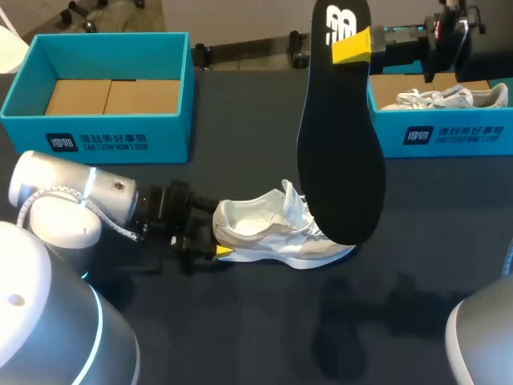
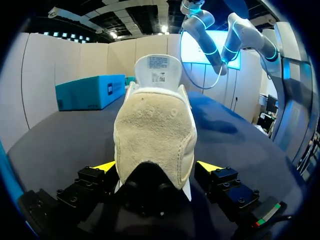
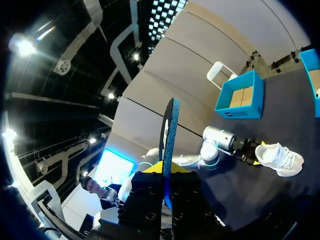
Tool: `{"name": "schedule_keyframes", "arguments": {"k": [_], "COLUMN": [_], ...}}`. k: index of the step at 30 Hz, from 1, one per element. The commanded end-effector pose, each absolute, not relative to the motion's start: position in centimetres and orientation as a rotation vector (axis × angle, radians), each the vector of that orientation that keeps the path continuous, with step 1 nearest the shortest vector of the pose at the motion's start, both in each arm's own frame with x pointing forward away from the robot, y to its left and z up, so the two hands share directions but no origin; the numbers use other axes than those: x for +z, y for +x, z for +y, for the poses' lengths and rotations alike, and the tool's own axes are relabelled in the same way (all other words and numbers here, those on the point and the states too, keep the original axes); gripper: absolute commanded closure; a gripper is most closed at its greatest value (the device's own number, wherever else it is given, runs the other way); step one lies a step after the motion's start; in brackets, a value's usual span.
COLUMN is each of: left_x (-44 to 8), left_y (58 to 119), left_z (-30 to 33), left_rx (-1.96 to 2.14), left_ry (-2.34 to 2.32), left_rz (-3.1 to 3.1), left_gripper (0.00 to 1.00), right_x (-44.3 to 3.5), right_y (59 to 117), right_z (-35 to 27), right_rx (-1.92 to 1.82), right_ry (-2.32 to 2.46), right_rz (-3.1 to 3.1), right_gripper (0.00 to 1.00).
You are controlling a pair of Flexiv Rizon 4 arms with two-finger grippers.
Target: Take the shoe out of the shoebox, open the shoe tongue, remove and reinsert the insole, then place the shoe into the shoebox
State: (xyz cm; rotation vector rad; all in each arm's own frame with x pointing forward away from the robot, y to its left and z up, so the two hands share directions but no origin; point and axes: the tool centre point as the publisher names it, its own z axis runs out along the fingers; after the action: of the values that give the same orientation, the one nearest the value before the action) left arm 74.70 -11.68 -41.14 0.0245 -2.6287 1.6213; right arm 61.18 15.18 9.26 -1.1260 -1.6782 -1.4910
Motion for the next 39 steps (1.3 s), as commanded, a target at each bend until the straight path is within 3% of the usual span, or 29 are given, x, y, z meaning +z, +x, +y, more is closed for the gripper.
{"name": "schedule_keyframes", "arguments": {"k": [1, 39], "left_x": [-40.2, -36.7], "left_y": [74.5, 74.1], "left_z": [-11.6, -8.2], "left_rx": [1.527, 0.777], "left_ry": [0.028, 0.046], "left_rz": [-2.678, -2.956], "left_gripper": [0.00, 0.00], "right_x": [9.4, 9.4], "right_y": [61.5, 61.5], "right_z": [15.5, 15.5], "right_rx": [-1.486, -1.486], "right_ry": [-1.125, -1.125], "right_rz": [-1.680, -1.680], "right_gripper": [1.00, 1.00]}}
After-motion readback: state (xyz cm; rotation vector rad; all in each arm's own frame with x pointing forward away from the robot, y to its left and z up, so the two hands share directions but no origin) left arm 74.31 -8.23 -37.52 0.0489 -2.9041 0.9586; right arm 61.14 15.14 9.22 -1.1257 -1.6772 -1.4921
